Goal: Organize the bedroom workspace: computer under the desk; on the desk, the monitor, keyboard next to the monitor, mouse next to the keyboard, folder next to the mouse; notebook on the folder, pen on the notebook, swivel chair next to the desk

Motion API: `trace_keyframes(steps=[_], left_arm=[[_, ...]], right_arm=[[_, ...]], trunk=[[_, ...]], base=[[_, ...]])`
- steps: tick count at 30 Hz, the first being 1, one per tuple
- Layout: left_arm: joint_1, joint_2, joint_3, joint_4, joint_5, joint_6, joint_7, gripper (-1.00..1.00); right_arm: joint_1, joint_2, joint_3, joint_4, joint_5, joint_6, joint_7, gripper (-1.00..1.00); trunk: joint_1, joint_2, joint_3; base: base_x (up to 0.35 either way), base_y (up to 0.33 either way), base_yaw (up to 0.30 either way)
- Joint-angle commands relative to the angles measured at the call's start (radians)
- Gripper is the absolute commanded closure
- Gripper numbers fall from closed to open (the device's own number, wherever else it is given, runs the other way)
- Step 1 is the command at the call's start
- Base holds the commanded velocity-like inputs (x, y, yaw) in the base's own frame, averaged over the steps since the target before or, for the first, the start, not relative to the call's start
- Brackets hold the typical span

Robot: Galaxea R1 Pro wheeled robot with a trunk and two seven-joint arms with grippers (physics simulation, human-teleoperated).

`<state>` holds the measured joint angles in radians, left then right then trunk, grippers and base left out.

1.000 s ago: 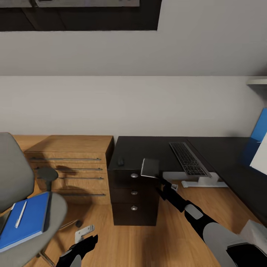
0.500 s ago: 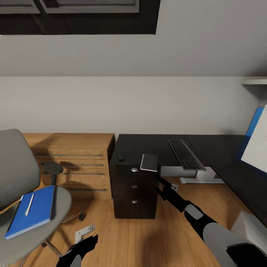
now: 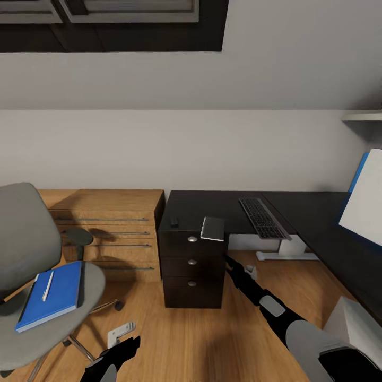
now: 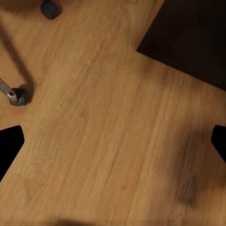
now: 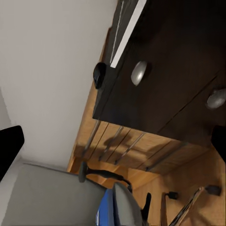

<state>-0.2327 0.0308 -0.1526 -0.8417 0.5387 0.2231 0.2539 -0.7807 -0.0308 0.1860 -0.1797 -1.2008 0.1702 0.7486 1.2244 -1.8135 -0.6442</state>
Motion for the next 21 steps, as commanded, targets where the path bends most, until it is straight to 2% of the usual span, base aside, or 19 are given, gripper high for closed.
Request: trace_keyframes(steps=[1,5,6,9,10,13,14,17,21], left_arm=[[0.0,0.001,-0.006,-0.002,0.01,0.002,0.01,-1.0],[0.0,-0.001,-0.01,0.018,0.009,0.002,0.01,-1.0],[0.0,-0.001,-0.014,0.032,0.009,0.002,0.01,-1.0],[0.0,-0.001,-0.017,0.043,0.009,0.002,0.01,-1.0],[0.0,-0.002,-0.018,0.046,0.01,0.003,0.01,-1.0],[0.0,-0.003,-0.019,0.058,0.01,0.003,0.01,-1.0],[0.0,-0.006,-0.019,0.075,0.01,0.003,0.01,-1.0],[0.0,-0.019,-0.019,0.13,0.009,0.002,0.01,-1.0],[0.0,-0.029,-0.019,0.22,0.007,-0.002,0.01,-1.0]], right_arm=[[-0.001,0.003,0.004,0.013,-0.002,-0.018,-0.002,-1.0],[0.0,0.028,0.004,0.082,0.061,-0.175,-0.013,-1.0],[0.003,0.047,0.004,0.119,0.096,-0.259,-0.017,-1.0],[0.025,0.073,0.004,0.166,0.152,-0.382,-0.024,-1.0],[0.046,0.081,0.005,0.178,0.188,-0.441,-0.034,-1.0],[0.086,0.089,0.006,0.188,0.246,-0.514,-0.057,-1.0],[0.114,0.093,0.006,0.191,0.287,-0.551,-0.078,-1.0],[0.157,0.094,0.006,0.195,0.355,-0.607,-0.13,-1.0],[0.193,0.087,0.006,0.197,0.394,-0.658,-0.171,-1.0]], trunk=[[-0.004,0.006,0.002],[-0.019,0.034,0.015],[-0.023,0.041,0.018],[-0.035,0.062,0.027],[-0.038,0.069,0.03],[-0.05,0.09,0.04],[-0.054,0.097,0.043],[-0.065,0.118,0.052],[-0.081,0.146,0.065]], base=[[-0.008,0.0,0.0],[-0.003,0.0,0.0],[-0.001,0.0,0.0],[0.0,0.0,0.0],[0.0,0.0,0.0],[0.0,0.0,0.0],[0.0,0.0,0.0],[0.0,0.0,0.0],[0.0,0.0,0.0]])
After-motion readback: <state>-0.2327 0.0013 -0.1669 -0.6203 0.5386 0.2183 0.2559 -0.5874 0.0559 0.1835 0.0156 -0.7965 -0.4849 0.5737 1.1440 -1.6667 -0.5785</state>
